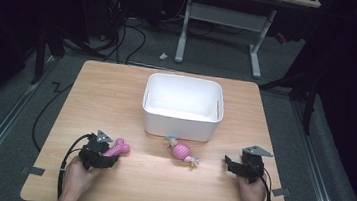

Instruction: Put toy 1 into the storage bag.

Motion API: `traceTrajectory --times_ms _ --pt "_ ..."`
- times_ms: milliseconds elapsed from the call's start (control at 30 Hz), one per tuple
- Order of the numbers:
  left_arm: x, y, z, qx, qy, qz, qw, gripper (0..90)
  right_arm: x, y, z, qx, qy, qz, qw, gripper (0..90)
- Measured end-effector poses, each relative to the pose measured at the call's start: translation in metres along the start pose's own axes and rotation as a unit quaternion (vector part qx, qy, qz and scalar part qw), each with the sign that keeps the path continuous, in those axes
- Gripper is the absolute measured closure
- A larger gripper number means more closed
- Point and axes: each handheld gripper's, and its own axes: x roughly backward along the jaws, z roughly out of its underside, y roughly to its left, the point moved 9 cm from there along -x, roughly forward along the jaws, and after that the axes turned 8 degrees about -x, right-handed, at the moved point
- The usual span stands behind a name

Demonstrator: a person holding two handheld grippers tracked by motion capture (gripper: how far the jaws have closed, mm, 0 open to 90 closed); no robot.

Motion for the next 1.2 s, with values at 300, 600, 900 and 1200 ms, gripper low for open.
traceTrajectory --times_ms 300,600,900,1200 --pt "0.001 -0.002 -0.001 -0.016 0.004 -0.003 0.9999 58.0 0.0 0.0 0.0 0.0 0.0 0.0 1.0 23.9" --pt "0.006 -0.003 -0.003 -0.016 -0.004 -0.003 0.9999 58.7 0.0 0.0 0.0 0.0 0.0 0.0 1.0 23.9" --pt "0.014 -0.005 -0.01 -0.009 -0.02 0.011 0.9997 58.7 0.0 0.0 0.0 0.0 0.0 0.0 1.0 24.0" --pt "0.02 -0.008 -0.021 -0.014 -0.027 0.019 0.9994 58.8 -0.001 -0.001 -0.001 -0.006 0.0 0.006 1.0 24.2"
